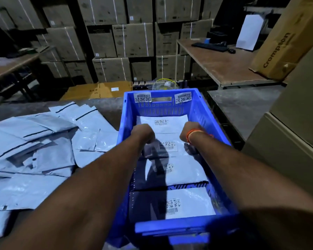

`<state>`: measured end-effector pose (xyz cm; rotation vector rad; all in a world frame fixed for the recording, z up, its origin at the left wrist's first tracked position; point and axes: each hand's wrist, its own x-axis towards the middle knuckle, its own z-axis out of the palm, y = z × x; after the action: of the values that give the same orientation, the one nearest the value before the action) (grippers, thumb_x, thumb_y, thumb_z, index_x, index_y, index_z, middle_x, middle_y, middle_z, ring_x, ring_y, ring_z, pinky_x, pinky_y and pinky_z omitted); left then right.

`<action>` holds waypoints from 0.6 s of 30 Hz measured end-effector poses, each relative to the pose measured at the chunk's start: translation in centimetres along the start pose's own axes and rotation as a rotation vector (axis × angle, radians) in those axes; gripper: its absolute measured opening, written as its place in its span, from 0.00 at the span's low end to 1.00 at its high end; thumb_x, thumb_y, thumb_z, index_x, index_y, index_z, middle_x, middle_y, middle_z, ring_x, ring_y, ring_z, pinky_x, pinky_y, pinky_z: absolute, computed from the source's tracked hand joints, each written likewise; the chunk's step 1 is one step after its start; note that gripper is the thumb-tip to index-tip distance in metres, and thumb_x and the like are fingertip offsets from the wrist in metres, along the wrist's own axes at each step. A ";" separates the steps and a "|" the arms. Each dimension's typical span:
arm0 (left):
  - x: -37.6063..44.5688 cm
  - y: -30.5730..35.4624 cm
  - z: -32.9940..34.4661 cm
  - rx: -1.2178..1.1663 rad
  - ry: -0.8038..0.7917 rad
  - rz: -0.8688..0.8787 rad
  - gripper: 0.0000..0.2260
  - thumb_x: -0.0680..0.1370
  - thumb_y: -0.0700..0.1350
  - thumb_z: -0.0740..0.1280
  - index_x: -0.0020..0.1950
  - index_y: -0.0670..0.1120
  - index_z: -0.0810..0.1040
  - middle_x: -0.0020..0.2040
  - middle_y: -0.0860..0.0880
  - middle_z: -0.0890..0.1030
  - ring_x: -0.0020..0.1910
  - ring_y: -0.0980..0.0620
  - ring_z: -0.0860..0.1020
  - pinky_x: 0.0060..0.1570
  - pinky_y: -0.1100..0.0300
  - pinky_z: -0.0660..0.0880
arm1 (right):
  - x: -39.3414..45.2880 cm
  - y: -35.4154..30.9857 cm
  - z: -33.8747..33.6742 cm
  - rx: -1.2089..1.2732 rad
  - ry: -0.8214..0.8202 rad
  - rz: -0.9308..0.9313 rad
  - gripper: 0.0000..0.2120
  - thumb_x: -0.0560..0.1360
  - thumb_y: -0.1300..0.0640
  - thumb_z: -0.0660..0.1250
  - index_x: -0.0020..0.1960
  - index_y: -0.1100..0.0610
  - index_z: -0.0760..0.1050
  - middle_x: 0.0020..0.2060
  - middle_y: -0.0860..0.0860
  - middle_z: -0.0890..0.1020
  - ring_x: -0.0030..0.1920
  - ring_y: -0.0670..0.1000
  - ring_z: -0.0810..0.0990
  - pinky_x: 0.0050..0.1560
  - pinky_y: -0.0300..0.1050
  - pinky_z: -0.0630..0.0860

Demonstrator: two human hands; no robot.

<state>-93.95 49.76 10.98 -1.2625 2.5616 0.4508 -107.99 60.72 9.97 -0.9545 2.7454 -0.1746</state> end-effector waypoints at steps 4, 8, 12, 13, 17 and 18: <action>0.0 -0.2 -3.6 -0.059 0.143 0.051 0.15 0.80 0.40 0.63 0.66 0.41 0.79 0.64 0.44 0.81 0.60 0.43 0.80 0.43 0.60 0.75 | -0.5 -2.4 -3.2 0.117 0.118 -0.137 0.15 0.73 0.56 0.65 0.57 0.59 0.81 0.54 0.58 0.83 0.55 0.61 0.82 0.50 0.47 0.78; -3.0 -2.3 -6.5 -0.295 0.364 0.085 0.12 0.76 0.40 0.65 0.57 0.44 0.84 0.52 0.44 0.85 0.51 0.44 0.83 0.51 0.52 0.81 | -2.5 -5.6 -4.8 0.221 0.126 -0.261 0.10 0.72 0.57 0.67 0.49 0.56 0.85 0.46 0.55 0.86 0.48 0.59 0.83 0.49 0.48 0.81; -6.6 -6.4 -9.0 -0.486 0.422 0.106 0.08 0.76 0.37 0.66 0.47 0.46 0.85 0.39 0.44 0.83 0.43 0.41 0.85 0.44 0.47 0.84 | -4.8 -9.5 -5.8 0.281 0.176 -0.341 0.09 0.71 0.58 0.66 0.45 0.59 0.84 0.41 0.57 0.85 0.44 0.60 0.84 0.44 0.51 0.83; -7.3 -7.9 -9.6 -0.521 0.421 0.105 0.09 0.75 0.35 0.67 0.45 0.47 0.85 0.37 0.45 0.83 0.40 0.43 0.84 0.43 0.45 0.84 | -5.3 -10.7 -6.1 0.277 0.184 -0.369 0.09 0.71 0.58 0.66 0.45 0.59 0.84 0.41 0.57 0.85 0.44 0.60 0.84 0.46 0.53 0.83; -10.0 -15.0 -10.8 -0.586 0.356 0.071 0.09 0.76 0.34 0.67 0.47 0.47 0.83 0.41 0.41 0.83 0.41 0.44 0.81 0.42 0.53 0.80 | -8.1 -17.0 -6.7 0.277 0.251 -0.454 0.09 0.71 0.59 0.65 0.44 0.60 0.84 0.40 0.57 0.85 0.44 0.59 0.83 0.45 0.44 0.79; -10.5 -16.9 -10.8 -0.596 0.335 0.060 0.08 0.77 0.35 0.68 0.47 0.47 0.82 0.42 0.40 0.82 0.42 0.45 0.80 0.41 0.56 0.77 | -9.0 -18.8 -6.6 0.281 0.251 -0.466 0.09 0.71 0.59 0.65 0.43 0.58 0.85 0.39 0.56 0.84 0.45 0.58 0.83 0.43 0.41 0.76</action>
<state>-75.11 43.45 21.82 -1.5549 2.8573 1.1745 -91.63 51.89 21.39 -1.5551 2.5547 -0.7825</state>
